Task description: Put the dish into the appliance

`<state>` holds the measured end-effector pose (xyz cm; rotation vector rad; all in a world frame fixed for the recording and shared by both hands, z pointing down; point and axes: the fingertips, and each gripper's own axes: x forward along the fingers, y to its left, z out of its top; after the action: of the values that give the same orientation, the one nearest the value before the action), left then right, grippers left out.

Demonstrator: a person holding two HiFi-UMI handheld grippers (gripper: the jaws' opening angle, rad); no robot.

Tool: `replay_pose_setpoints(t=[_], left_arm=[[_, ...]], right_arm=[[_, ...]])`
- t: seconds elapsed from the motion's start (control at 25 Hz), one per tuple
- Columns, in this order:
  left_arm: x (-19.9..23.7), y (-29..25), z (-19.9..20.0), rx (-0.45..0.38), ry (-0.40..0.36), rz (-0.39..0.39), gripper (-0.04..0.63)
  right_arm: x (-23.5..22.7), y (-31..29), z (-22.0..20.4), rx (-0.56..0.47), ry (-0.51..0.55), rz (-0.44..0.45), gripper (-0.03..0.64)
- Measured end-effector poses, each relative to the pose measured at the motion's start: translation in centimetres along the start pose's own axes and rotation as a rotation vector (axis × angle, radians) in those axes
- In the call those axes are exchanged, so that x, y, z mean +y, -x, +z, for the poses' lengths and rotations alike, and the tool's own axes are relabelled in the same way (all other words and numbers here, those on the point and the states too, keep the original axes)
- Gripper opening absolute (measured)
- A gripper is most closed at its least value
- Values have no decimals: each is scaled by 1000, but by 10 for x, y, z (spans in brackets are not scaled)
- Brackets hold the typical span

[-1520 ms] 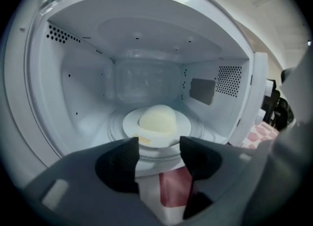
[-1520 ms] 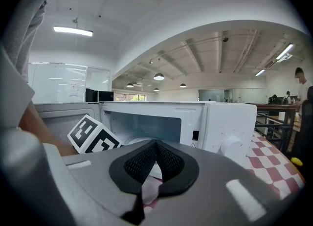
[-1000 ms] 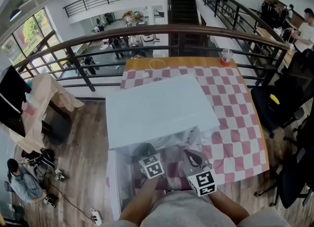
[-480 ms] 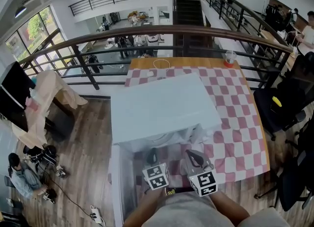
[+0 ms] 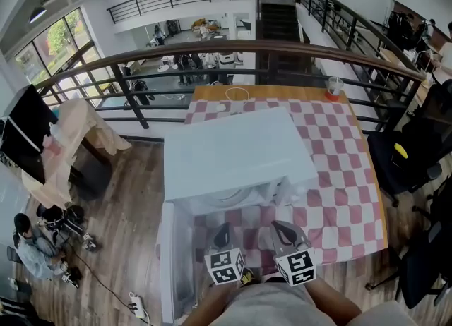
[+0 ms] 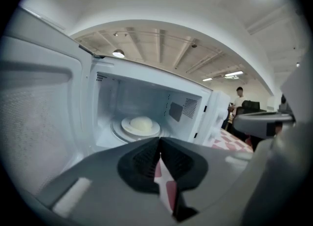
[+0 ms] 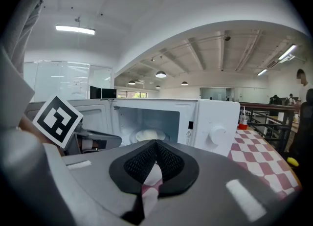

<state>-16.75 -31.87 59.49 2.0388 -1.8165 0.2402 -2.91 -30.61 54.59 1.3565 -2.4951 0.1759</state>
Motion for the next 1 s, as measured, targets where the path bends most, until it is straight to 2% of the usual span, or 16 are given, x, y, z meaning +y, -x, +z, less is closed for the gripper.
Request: replay_pose_setpoints(t=[0.28, 0.6, 1.0], left_arm=[[-37, 43, -4, -19, -41, -38, 11], [-74, 91, -15, -35, 16, -68, 11], [-119, 160, -37, -66, 19, -95, 11]], right_arm=[[-8, 44, -14, 20, -1, -14, 0], [-11, 95, -35, 37, 0, -17, 0], [-6, 173, -61, 28, -14, -37, 0]])
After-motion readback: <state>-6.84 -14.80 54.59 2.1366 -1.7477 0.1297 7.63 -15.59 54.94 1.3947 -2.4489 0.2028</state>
